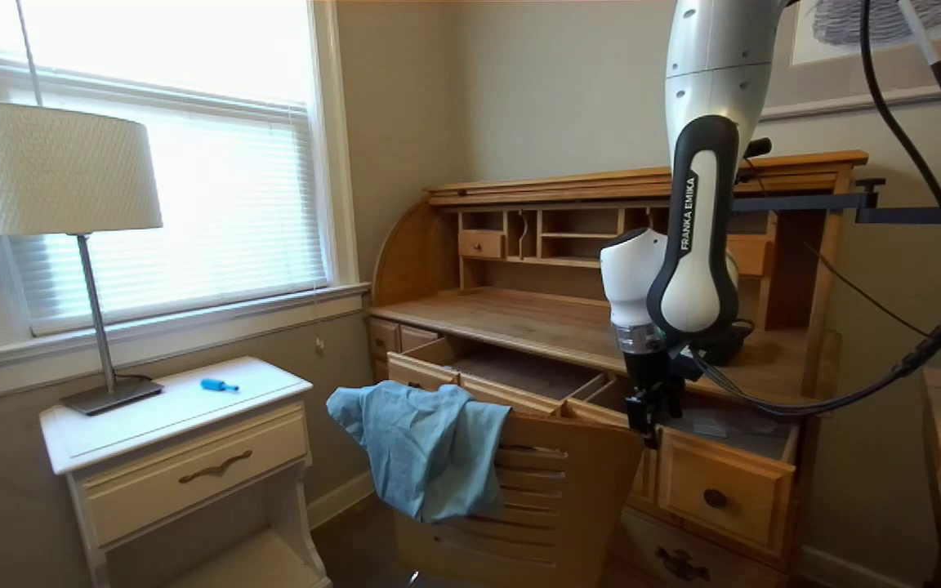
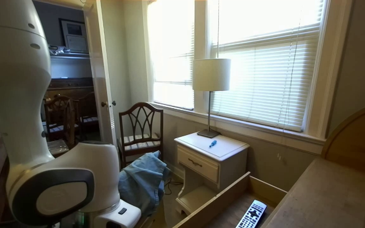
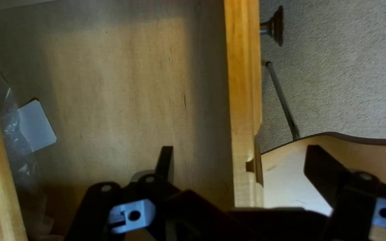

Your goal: Close the open topmost drawer on the right.

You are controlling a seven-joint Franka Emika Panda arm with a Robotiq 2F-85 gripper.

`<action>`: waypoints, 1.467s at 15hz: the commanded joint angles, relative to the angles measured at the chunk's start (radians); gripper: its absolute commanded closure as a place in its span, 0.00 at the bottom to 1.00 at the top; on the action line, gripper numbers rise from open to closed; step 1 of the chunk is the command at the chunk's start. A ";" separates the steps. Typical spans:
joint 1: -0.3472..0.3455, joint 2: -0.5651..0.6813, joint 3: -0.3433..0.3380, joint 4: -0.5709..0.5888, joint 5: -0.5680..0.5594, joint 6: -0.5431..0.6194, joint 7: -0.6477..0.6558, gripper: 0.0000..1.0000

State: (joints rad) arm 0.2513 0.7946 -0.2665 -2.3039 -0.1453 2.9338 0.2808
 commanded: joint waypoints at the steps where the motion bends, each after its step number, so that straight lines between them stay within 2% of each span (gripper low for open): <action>1: -0.015 0.038 0.030 0.034 0.017 0.044 -0.050 0.00; 3: -0.038 0.036 0.051 0.024 0.028 0.066 -0.063 0.00; 7: -0.065 0.031 0.033 -0.014 0.037 0.093 -0.063 0.00; 11: -0.151 0.032 0.055 -0.033 0.052 0.112 -0.087 0.00; 14: -0.212 0.039 0.085 -0.046 0.055 0.175 -0.118 0.00; 18: -0.261 0.044 0.113 -0.064 0.062 0.222 -0.150 0.00; 19: -0.265 0.045 0.115 -0.063 0.064 0.224 -0.156 0.09; 20: -0.257 0.047 0.110 -0.058 0.062 0.227 -0.164 0.05; 22: -0.250 0.050 0.113 -0.047 0.043 0.237 -0.200 0.25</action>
State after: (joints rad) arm 0.0054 0.8322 -0.1574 -2.3520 -0.1197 3.1397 0.1573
